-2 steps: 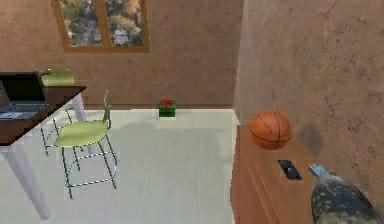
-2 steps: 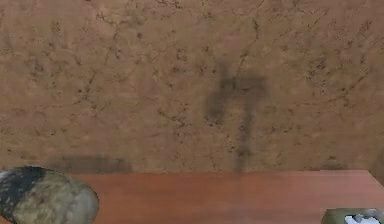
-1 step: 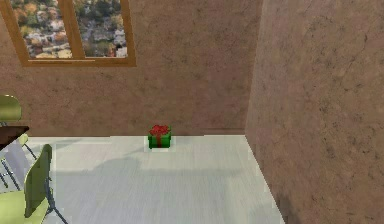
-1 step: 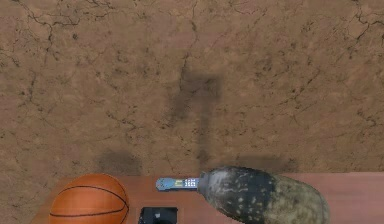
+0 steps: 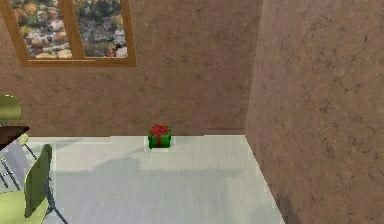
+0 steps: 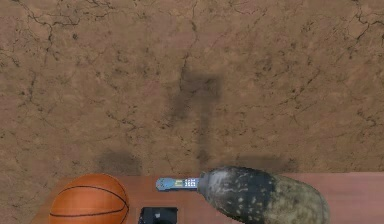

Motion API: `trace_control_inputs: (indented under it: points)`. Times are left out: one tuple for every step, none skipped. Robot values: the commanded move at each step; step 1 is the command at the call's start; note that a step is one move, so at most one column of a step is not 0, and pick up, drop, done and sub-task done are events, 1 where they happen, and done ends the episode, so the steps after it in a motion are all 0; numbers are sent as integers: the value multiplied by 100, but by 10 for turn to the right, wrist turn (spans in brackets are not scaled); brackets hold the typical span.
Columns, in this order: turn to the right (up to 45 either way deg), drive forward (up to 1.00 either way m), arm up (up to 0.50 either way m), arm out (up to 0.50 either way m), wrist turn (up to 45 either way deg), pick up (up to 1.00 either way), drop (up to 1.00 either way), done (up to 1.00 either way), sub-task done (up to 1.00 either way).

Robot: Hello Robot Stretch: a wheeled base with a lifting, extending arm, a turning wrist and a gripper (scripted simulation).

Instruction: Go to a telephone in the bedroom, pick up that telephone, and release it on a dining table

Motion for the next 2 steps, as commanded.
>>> trace_control_inputs:
  points:
    - [0, 0, 28, 0, 0, 0, 0, 0, 0]
    - [0, 0, 0, 14, 0, 0, 0, 0, 0]
